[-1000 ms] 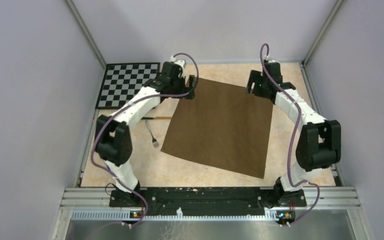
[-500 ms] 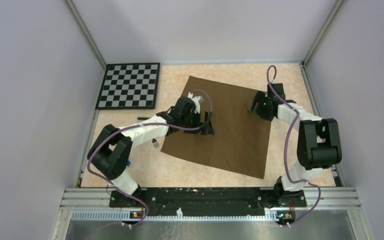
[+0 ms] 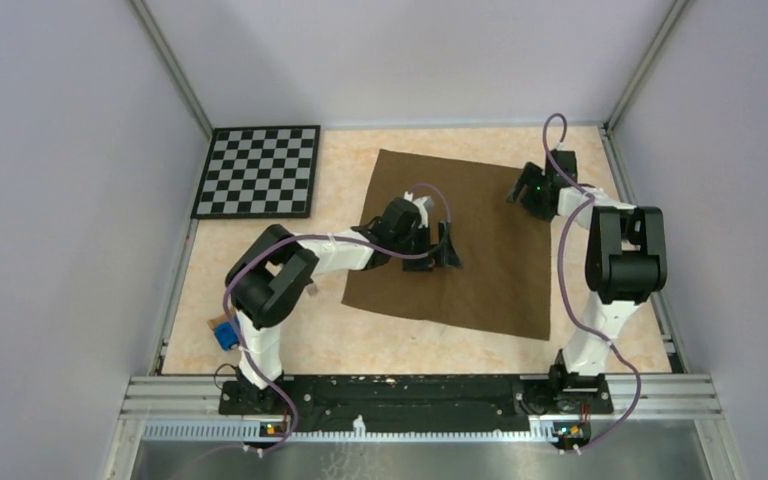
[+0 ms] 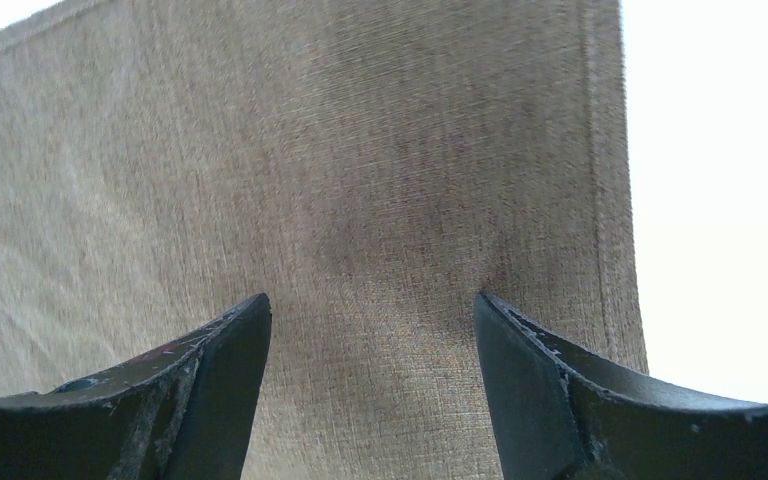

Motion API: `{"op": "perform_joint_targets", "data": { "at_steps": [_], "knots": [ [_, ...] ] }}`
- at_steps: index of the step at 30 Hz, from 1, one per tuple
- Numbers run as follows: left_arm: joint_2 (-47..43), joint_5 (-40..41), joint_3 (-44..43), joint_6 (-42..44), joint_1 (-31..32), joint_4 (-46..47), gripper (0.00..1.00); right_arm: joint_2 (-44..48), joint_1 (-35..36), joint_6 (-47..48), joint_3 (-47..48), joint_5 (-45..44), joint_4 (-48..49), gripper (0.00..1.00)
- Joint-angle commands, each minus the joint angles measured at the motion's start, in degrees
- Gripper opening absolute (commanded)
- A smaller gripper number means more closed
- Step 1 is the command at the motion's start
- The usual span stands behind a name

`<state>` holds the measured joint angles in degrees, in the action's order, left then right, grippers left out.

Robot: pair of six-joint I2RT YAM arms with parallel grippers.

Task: Fold the napkin into a case and place the utensils inside
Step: Pick up the flattened napkin from the center of the board.

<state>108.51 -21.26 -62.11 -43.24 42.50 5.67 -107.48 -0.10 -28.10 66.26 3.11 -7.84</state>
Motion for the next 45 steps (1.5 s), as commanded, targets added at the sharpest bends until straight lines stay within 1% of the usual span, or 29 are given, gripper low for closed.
{"op": "perform_joint_targets", "data": {
  "at_steps": [1,4,6,9,12,14,17,19,20,21,25,27,29,31,33,35,37,41,43,45],
  "knots": [
    [5.9,-1.3,-6.5,-2.0,1.7,2.1,0.99,-5.7,-3.6,1.0,4.0,0.2,-0.7,0.73],
    [8.5,-1.6,-10.0,-2.3,1.7,1.6,0.99,-8.3,-3.9,3.3,7.2,1.1,-0.6,0.73],
    [9.4,-0.4,-12.4,-1.4,1.6,-0.4,0.99,-10.0,-3.9,5.2,9.5,3.3,-1.1,0.73],
    [8.5,1.0,-12.9,0.1,1.2,-1.5,0.99,-11.0,-3.7,7.1,11.6,8.7,-1.8,0.73],
    [6.4,3.6,-12.7,2.3,0.2,-4.4,0.99,-9.3,-2.9,9.4,13.3,13.0,-3.7,0.73],
    [4.0,3.9,-12.7,3.2,-0.4,-6.9,0.99,-6.4,-1.5,11.1,14.7,12.4,-7.2,0.73],
    [-4.0,4.8,-11.8,5.1,0.4,-10.3,0.99,1.1,3.0,12.0,16.2,5.8,-16.8,0.74],
    [-10.4,3.3,-10.9,5.6,1.0,-12.3,0.99,9.1,5.9,11.1,13.6,0.9,-21.0,0.74],
    [-13.5,2.2,-10.3,5.8,1.1,-13.0,0.99,12.2,6.7,9.5,11.5,-0.2,-22.5,0.74],
    [-16.4,1.2,-9.5,6.4,1.1,-13.4,0.99,15.4,6.7,7.3,9.0,0.4,-24.1,0.74],
    [-25.9,-0.1,-6.5,9.6,0.9,-14.3,0.99,27.2,6.4,-4.4,-2.9,-2.9,-32.0,0.74],
    [-29.6,-0.1,-5.5,11.3,0.8,-14.9,0.99,32.9,5.0,-9.8,-8.4,-5.5,-36.7,0.74],
    [-31.9,-1.1,-4.9,12.8,0.4,-15.7,0.99,38.1,3.0,-16.5,-13.4,-9.6,-42.6,0.7],
    [-34.2,-1.6,-4.3,13.9,-0.1,-16.4,0.99,41.8,-0.3,-19.6,-17.7,-13.4,-46.1,0.66],
    [-36.3,-1.8,-2.9,14.6,-1.0,-16.2,0.99,43.7,-4.2,-22.7,-20.7,-16.1,-49.5,0.6],
    [-37.9,-2.6,-1.3,14.8,-2.3,-16.1,0.99,44.9,-5.9,-24.2,-23.5,-15.8,-49.3,0.56],
    [-38.9,-5.4,0.8,14.8,-4.5,-15.7,0.99,45.0,-6.4,-24.2,-25.4,-17.0,-47.5,0.55],
    [-39.4,-11.0,3.5,14.7,-9.4,-15.3,0.99,41.5,-6.6,-24.1,-28.0,-18.5,-45.2,0.55],
    [-39.5,-12.2,4.3,15.2,-11.6,-15.6,0.99,40.0,-6.6,-24.1,-28.5,-17.7,-43.9,0.53],
    [-39.3,-11.7,4.1,16.1,-12.4,-16.7,0.99,39.6,-6.6,-24.3,-28.9,-16.4,-42.4,0.51]
  ]
}}
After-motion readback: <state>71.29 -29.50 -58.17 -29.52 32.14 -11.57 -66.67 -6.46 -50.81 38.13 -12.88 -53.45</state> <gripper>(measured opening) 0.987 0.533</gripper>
